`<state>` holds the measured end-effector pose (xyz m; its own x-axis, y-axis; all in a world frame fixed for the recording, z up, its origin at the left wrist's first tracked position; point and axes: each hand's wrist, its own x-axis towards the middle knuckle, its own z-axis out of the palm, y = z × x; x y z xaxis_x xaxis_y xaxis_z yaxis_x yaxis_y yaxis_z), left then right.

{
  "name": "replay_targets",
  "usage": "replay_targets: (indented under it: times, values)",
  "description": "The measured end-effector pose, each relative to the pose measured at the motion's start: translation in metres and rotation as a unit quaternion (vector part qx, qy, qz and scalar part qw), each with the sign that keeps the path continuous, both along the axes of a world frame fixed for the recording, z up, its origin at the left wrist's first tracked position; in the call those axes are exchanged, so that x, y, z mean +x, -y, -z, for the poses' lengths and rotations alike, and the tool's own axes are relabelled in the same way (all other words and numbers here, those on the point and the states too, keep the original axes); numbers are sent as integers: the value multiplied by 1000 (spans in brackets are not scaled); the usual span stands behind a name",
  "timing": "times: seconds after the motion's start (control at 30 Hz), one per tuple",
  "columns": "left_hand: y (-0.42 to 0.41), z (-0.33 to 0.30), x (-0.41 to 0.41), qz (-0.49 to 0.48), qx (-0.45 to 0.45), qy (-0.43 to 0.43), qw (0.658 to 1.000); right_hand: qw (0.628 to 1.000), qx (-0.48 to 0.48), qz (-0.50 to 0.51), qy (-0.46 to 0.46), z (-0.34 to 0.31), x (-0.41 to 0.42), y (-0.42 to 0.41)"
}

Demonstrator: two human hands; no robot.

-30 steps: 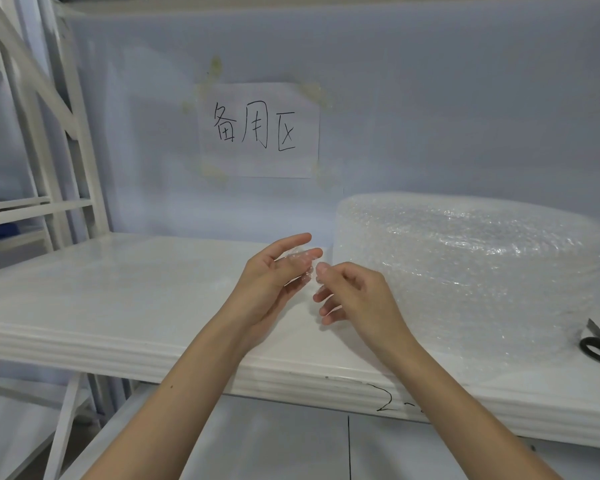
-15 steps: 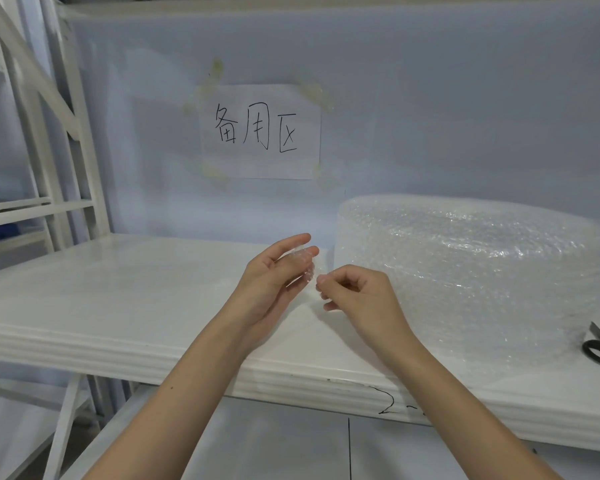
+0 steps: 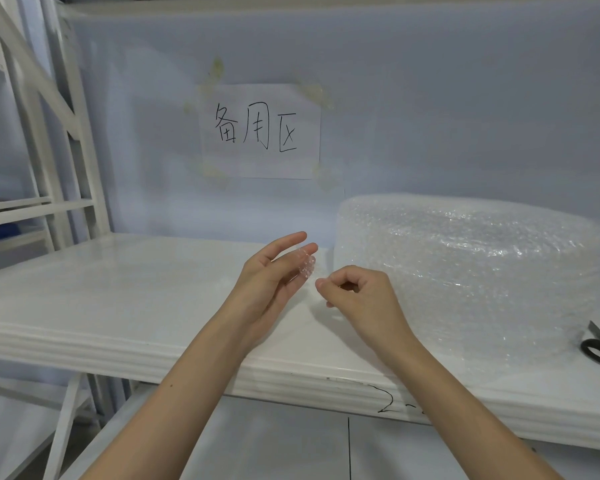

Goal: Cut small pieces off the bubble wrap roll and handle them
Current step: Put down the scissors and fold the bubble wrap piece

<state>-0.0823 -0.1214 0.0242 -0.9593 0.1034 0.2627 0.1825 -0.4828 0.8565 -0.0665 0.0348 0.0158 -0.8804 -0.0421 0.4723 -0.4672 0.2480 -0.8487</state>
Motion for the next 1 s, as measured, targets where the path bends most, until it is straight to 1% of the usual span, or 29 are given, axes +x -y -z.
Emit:
replay_targets:
  times: [0.23,0.37,0.47,0.67,0.77,0.8,0.9,1.0]
  values:
    - [1,-1,0,5,16,-2,1000,1000,-9,-1,-3,-1,2,0]
    - [0,-1,-1,5,27,-5,1000,1000,-16,-13,-14,0,0,0]
    - [0,-1,-2,6,26,-13,1000,999,-23,-30,-4,1,-1,1]
    - [1,0,-1,0,-12,-27,1000,997,23,-55,39,6,-5,2]
    - [1,0,-1,0,-33,-34,999,994,-7,-89,58,5,-3,4]
    - [1,0,-1,1,-39,-36,999,995,-15,-89,52,4,-3,4]
    - [0,1,0,4,-56,-41,998,998,1,-51,25,3,-5,4]
    - [0,2,0,4,-67,-46,997,998,1,-45,38,2,-6,4]
